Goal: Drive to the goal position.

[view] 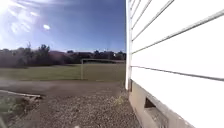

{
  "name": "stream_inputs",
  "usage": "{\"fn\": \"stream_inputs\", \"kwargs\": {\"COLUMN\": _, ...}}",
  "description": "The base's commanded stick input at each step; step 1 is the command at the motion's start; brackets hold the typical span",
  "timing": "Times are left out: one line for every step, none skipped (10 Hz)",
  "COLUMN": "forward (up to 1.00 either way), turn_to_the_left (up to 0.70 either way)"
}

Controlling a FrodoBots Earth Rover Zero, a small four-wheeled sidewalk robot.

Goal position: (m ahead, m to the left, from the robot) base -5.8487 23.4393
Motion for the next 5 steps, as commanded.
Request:
{"fn": "stream_inputs", "kwargs": {"forward": 0.05, "turn_to_the_left": 0.0}}
{"fn": "stream_inputs", "kwargs": {"forward": 0.05, "turn_to_the_left": 0.0}}
{"fn": "stream_inputs", "kwargs": {"forward": 0.05, "turn_to_the_left": 0.0}}
{"fn": "stream_inputs", "kwargs": {"forward": 0.05, "turn_to_the_left": 0.0}}
{"fn": "stream_inputs", "kwargs": {"forward": 0.05, "turn_to_the_left": 0.0}}
